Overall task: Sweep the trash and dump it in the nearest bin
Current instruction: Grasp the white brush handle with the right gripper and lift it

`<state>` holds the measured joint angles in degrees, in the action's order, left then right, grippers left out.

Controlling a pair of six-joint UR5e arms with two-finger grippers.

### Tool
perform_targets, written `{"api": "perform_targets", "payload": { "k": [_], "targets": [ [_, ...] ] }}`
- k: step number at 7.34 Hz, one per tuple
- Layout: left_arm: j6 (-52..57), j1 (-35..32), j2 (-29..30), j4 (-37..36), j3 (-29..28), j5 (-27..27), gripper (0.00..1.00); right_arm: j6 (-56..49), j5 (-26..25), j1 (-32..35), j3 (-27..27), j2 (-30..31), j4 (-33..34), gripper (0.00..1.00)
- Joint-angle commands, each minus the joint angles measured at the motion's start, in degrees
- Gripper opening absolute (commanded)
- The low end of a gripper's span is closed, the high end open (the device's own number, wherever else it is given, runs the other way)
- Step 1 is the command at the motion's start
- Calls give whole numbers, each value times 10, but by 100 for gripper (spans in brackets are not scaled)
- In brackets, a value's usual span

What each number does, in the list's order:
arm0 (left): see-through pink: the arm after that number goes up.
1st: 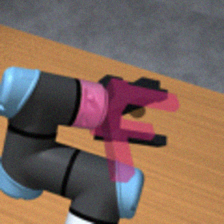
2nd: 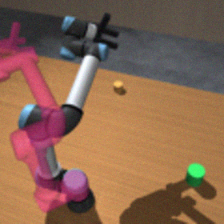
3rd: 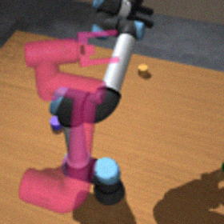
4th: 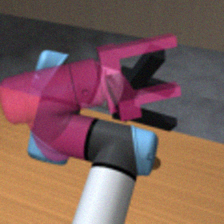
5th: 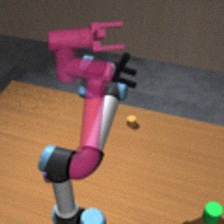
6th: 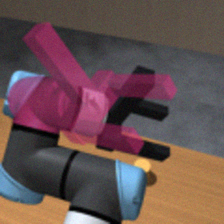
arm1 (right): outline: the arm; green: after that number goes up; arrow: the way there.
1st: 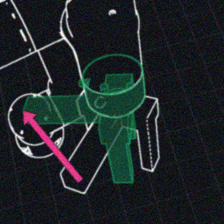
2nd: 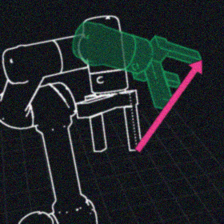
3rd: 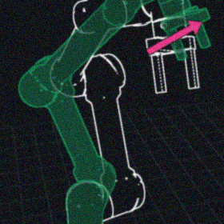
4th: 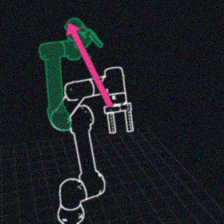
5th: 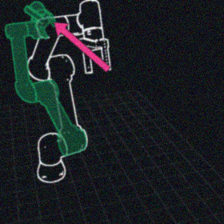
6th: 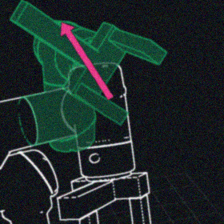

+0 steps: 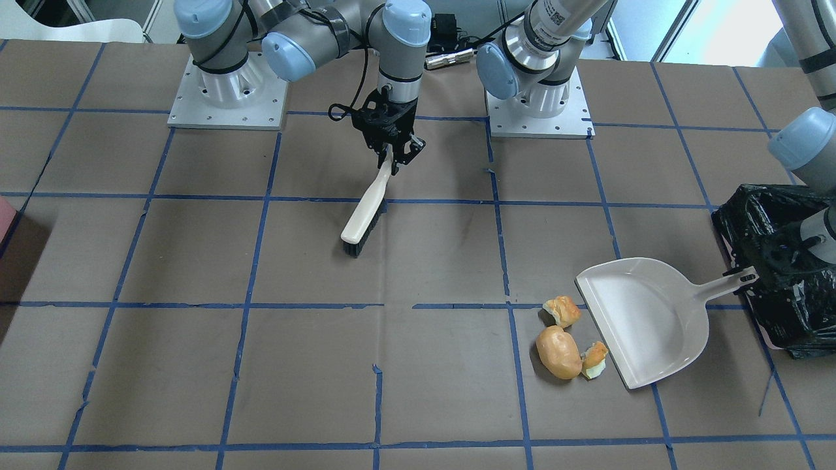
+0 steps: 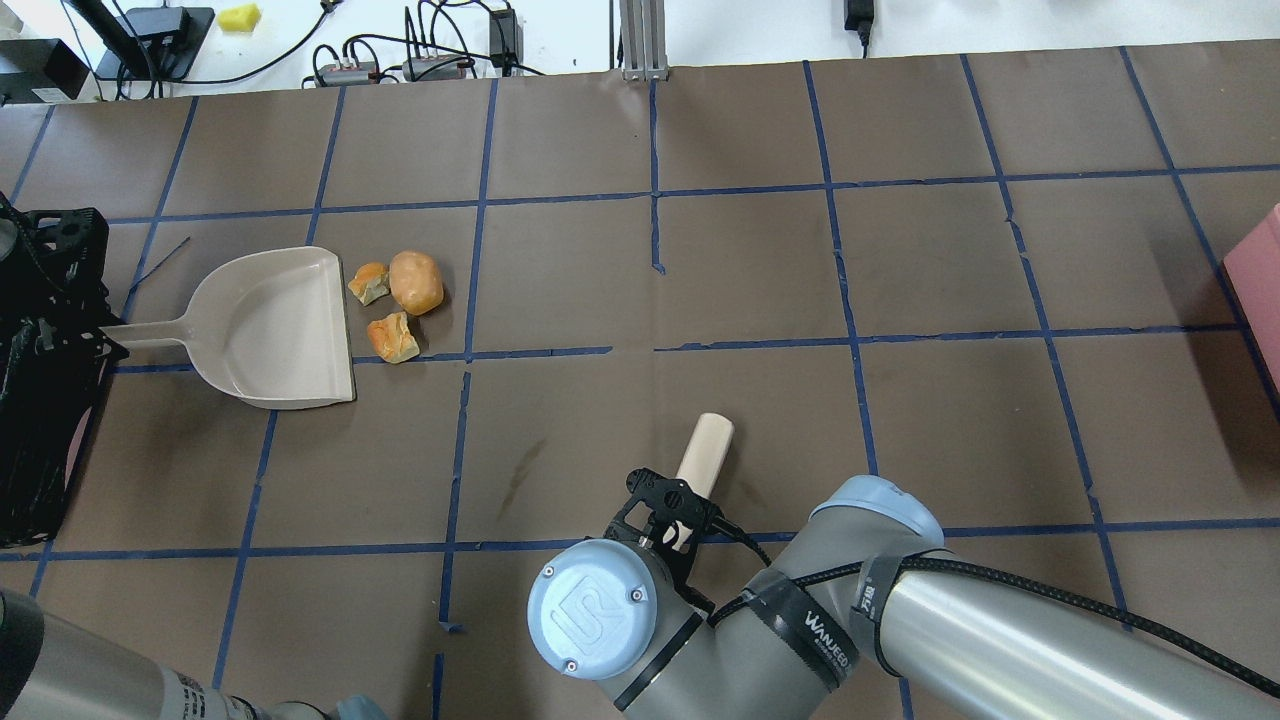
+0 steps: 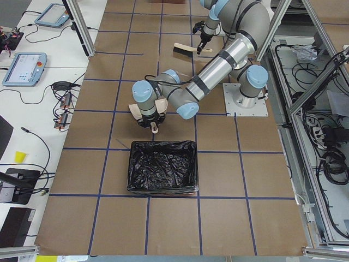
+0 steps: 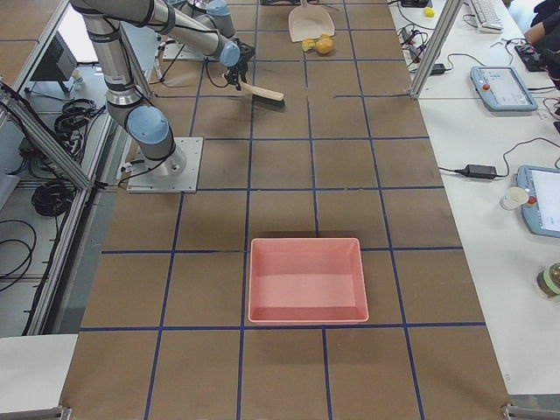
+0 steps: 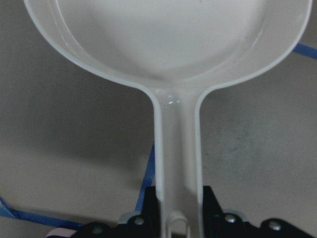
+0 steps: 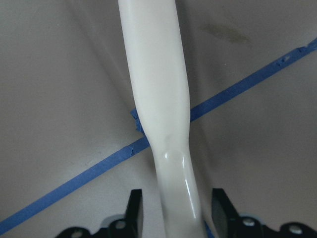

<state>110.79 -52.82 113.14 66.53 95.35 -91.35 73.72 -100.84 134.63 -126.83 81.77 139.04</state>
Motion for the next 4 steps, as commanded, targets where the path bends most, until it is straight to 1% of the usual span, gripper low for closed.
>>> {"api": "perform_targets", "payload": {
  "k": [1,2,3,4],
  "targets": [
    [-1,0,0,0,0,0,4,-6,3,-2,1,6,0,9],
    [-1,0,0,0,0,0,4,-9,2,-2,6,6,1,8],
    [-1,0,0,-1,0,0,4,-10,3,-4,23,5,-2,8],
    [0,0,1,0,0,0,4,-36,4,-7,49,-4,-3,8]
  ]
}}
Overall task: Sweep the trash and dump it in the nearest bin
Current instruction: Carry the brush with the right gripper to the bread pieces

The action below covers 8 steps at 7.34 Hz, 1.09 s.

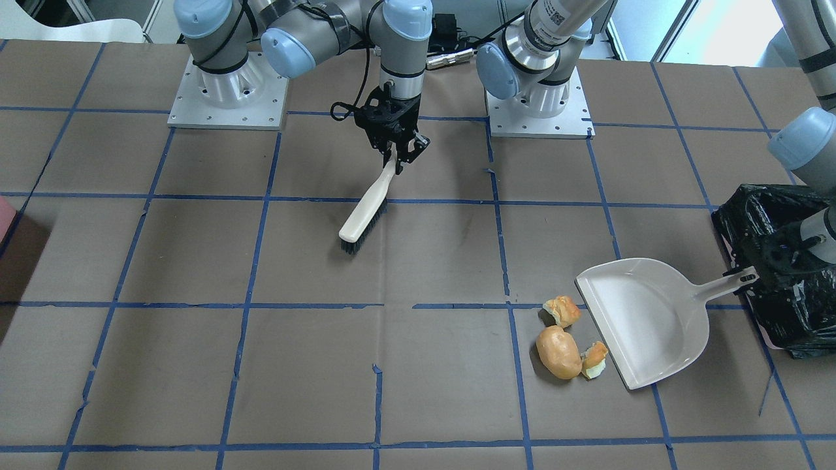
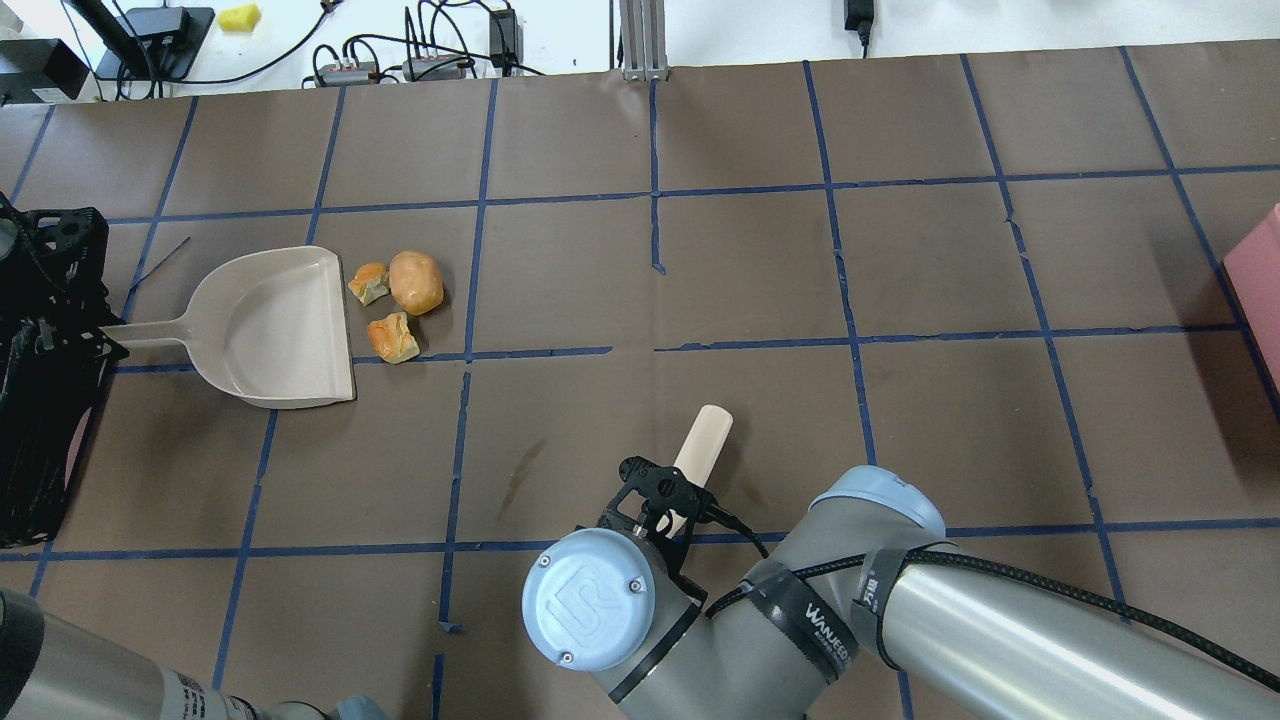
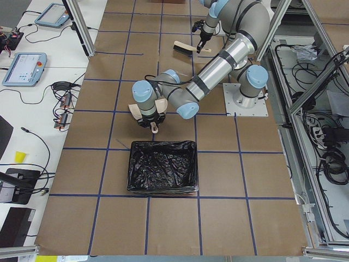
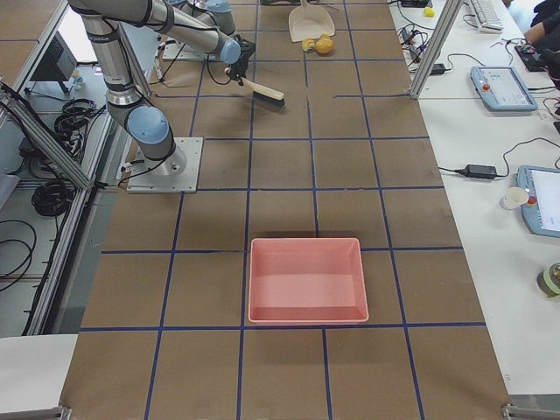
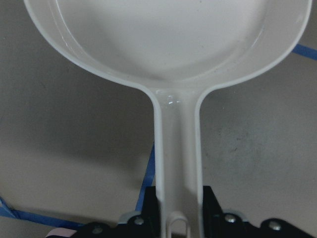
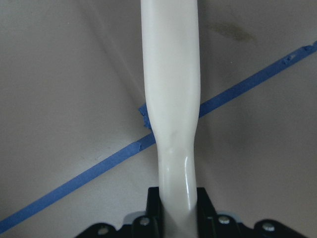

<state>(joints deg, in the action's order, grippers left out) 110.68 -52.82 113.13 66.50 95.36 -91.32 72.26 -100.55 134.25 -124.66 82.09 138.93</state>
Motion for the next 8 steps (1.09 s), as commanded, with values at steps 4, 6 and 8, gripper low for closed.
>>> {"api": "perform_targets", "payload": {
  "k": [4,6,8],
  "targets": [
    [12,-11,-3,2,2,-1,4,-199,1,-25,163,-73,-82,9],
    [12,-11,-2,2,3,-2,4,-276,-1,-26,258,-143,-95,9],
    [12,-10,-2,1,3,-2,4,-332,0,-25,400,-220,-178,9]
  ]
}}
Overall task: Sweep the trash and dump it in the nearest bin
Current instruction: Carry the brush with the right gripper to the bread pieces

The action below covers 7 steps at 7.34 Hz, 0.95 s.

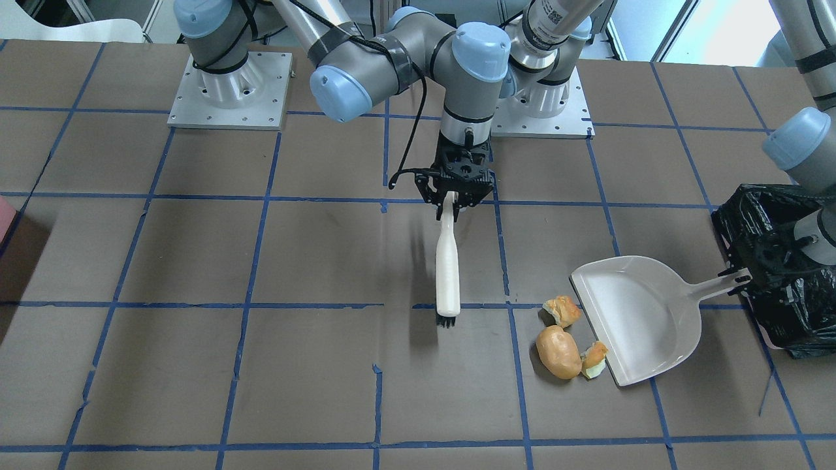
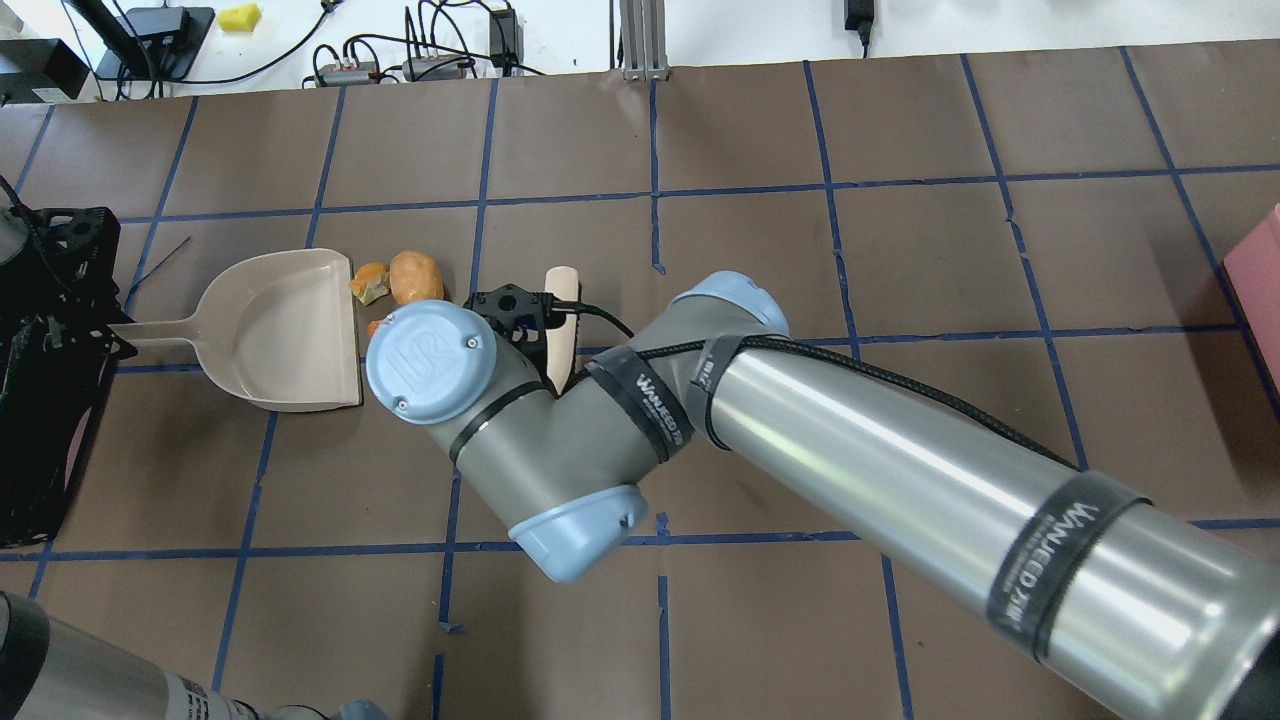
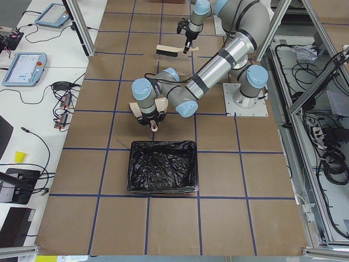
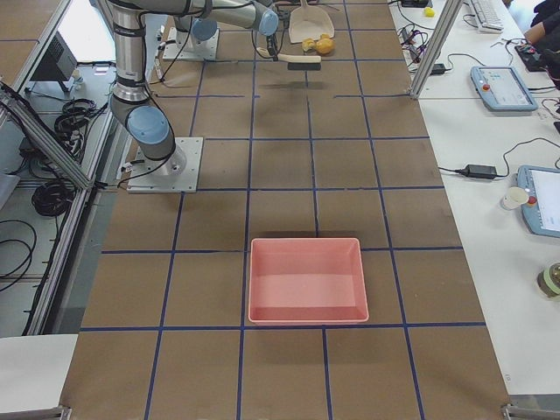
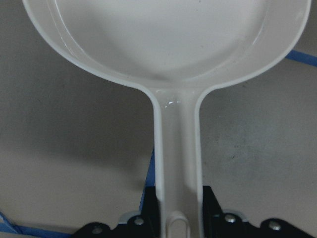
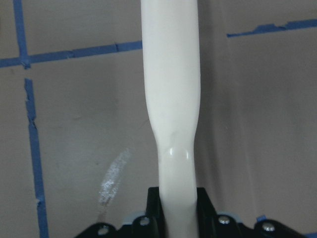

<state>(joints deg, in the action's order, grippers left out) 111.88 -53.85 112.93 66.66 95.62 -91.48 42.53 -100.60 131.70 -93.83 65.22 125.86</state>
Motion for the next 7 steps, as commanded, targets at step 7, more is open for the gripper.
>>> {"api": "perform_targets", "payload": {
  "k": [7],
  "targets": [
    [-3,1,-1,-1,-1,1,4,-128,28,6,270,-198,-45,11]
  ]
}}
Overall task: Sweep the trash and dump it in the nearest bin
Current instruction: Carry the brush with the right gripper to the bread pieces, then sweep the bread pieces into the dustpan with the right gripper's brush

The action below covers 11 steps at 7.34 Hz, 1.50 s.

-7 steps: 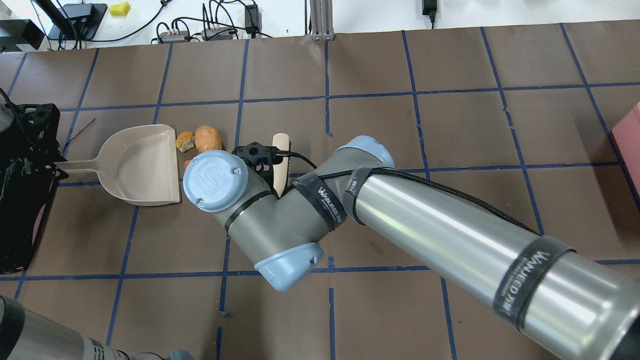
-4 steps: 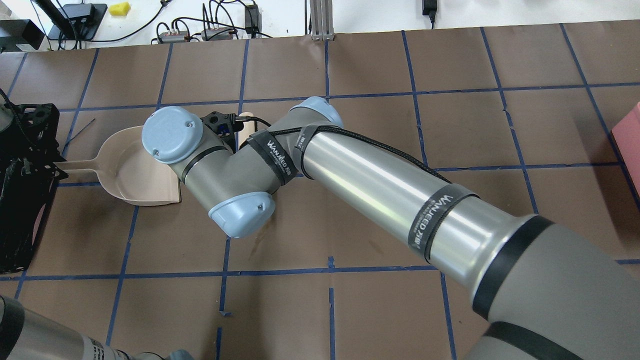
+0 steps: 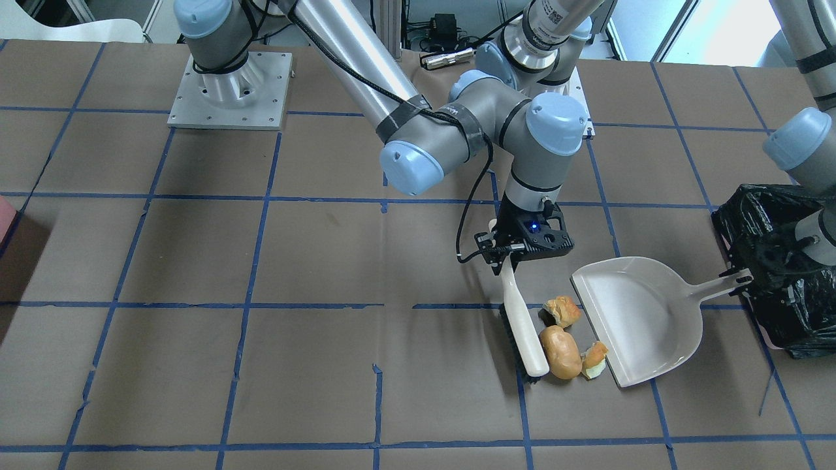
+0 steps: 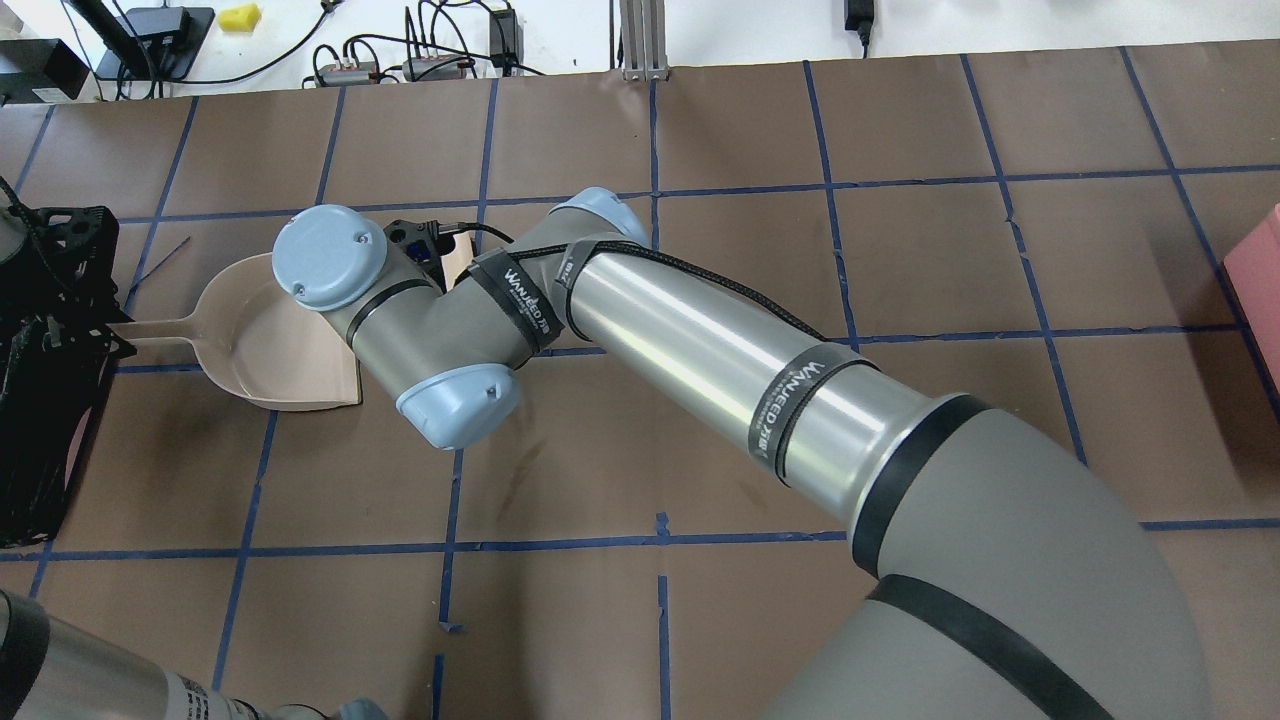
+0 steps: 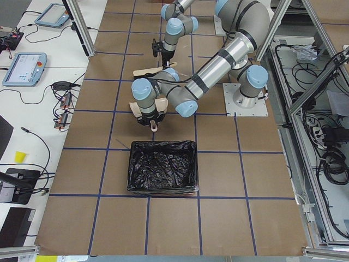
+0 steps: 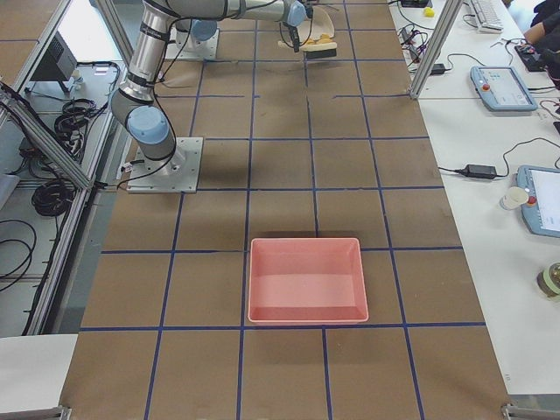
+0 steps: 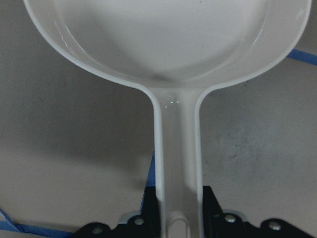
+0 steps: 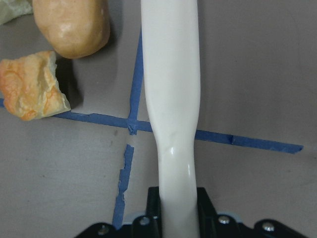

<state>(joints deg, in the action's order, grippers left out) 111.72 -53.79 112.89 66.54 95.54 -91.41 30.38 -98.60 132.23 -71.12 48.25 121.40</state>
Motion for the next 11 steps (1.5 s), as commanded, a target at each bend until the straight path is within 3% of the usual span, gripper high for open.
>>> {"api": "perform_targets", "payload": {
  "k": [1,3,7,11],
  "targets": [
    [-1,0,0,0,0,0,4,-8,7,0,65,-46,1,11],
    [-3,0,0,0,0,0,4,-15,7,0,83,-62,2,11],
    [-5,1,0,0,3,1,4,28,67,16,103,-64,5,12],
    [-7,1,0,0,2,1,4,191,135,41,127,-67,17,12]
  ]
}}
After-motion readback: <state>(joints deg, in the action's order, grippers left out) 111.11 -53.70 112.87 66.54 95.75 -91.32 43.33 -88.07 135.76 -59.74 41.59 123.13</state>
